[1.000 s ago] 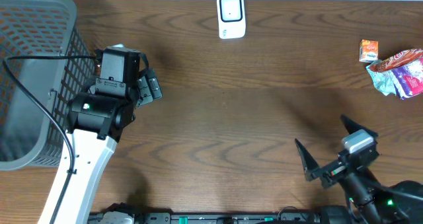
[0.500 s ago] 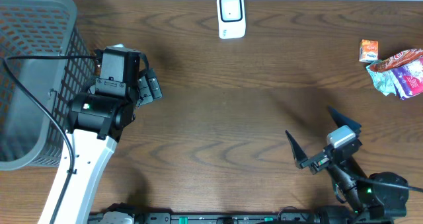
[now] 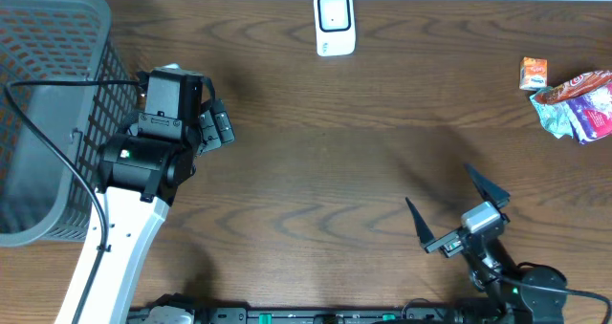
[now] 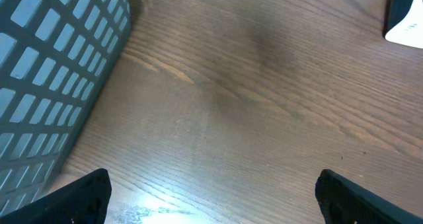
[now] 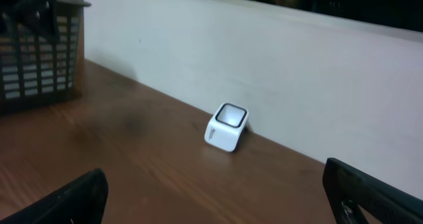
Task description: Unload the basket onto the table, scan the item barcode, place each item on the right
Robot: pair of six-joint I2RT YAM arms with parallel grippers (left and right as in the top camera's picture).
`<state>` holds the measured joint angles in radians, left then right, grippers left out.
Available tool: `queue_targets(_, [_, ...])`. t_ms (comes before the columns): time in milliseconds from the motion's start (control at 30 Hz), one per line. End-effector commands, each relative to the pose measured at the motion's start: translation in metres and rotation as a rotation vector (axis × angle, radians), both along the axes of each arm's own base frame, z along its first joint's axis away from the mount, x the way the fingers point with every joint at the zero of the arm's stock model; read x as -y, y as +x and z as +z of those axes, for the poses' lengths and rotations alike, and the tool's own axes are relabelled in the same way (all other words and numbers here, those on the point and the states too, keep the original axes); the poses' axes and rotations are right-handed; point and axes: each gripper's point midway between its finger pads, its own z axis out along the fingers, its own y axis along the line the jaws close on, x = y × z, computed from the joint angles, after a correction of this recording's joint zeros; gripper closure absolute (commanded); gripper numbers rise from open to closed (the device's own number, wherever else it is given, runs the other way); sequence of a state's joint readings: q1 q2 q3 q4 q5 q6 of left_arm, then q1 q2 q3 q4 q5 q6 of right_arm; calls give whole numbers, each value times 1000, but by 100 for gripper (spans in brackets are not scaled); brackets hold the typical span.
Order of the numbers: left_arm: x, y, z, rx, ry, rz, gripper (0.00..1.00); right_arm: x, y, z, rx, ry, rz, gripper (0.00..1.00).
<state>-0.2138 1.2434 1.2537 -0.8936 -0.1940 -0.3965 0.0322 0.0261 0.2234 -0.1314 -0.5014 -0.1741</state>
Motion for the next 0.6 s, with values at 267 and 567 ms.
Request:
queue_targets(267, [-4, -1, 5, 17, 8, 21, 2, 7, 14, -33, -21, -4, -53, 1])
queue_targets(567, [-4, -1, 5, 17, 8, 21, 2, 14, 22, -40, 16, 2, -97, 1])
